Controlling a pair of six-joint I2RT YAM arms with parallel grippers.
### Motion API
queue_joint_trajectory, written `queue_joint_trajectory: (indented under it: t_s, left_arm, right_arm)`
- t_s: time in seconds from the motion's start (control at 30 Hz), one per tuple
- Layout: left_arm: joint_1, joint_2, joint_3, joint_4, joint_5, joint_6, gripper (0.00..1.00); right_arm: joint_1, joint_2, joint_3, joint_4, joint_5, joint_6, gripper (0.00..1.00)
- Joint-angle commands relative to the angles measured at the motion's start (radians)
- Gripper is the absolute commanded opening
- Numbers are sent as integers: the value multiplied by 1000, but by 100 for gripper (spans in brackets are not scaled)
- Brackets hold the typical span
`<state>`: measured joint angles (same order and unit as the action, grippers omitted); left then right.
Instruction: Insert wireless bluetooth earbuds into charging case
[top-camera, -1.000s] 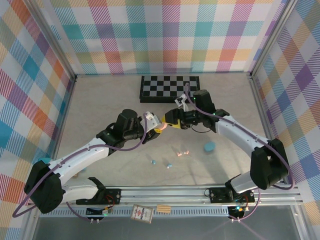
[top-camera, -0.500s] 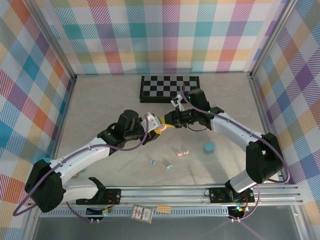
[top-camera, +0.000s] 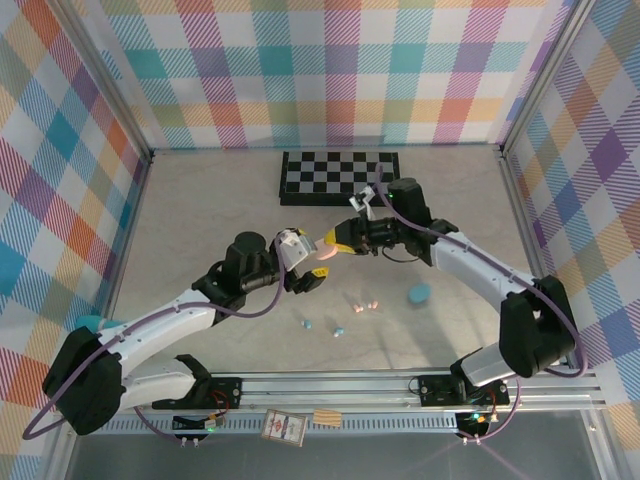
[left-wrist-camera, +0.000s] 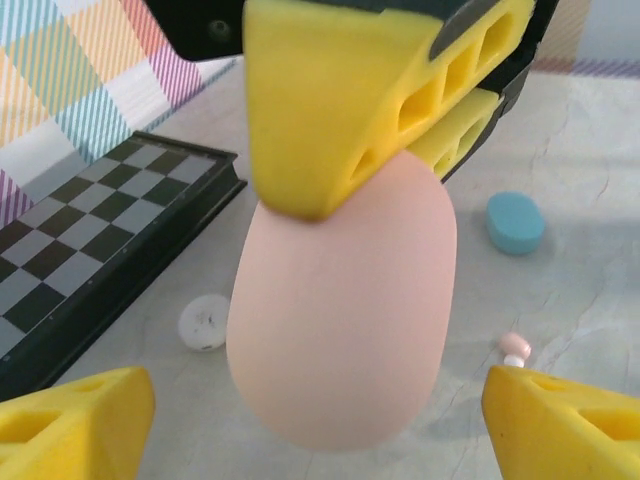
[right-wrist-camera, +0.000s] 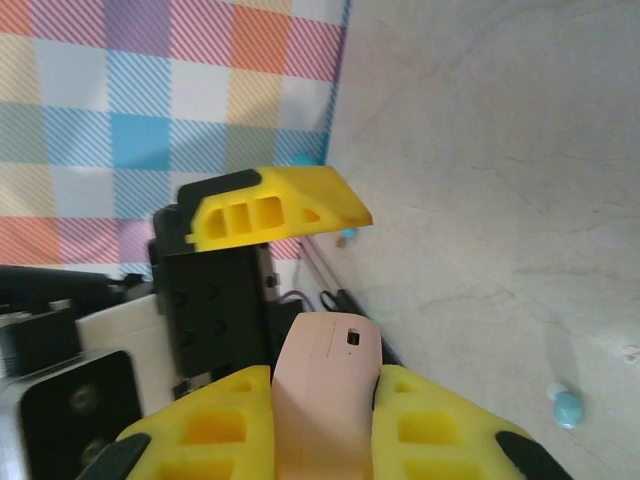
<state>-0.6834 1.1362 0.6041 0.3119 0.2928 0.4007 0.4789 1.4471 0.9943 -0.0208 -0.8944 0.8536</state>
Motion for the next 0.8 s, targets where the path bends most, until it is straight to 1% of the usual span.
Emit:
queue_joint_trajectory:
  t_s: [0.0,0.13,0.27,0.37,0.43,0.53,0.6,0.7,0.77]
  left_arm:
    - [10,-25,-64,282,85,-90,85]
    - [12,-18,-115,460,135,-131,85]
    - [14,-11,-135,587,164,-185,85]
    - [20,4,-137,668,193,-235,80]
    - [22,18,-132,710,219,-259,76]
    - [24,42,-118,751,249,-278,71]
    - [24,55,-105,761,256,-285,67]
    - [25,85,-97,824,262,-316,63]
    - [25,108,-80,842,285,-333,60]
  right_arm:
    - [-27,-53,-61,215,-98,175,12]
    - [-48,-83,-141,453,-126,374,8]
    - [-49,-93,-195,684,-131,551,6]
    - [-49,-88,-219,844,-123,674,5]
    - [-48,-91,-225,908,-109,732,4]
    - [-42,-110,-233,938,-87,765,3]
    - [-37,-128,-233,933,-79,765,3]
    - [-33,-155,-233,927,-80,759,3]
    - [-31,-173,-234,902,-82,749,3]
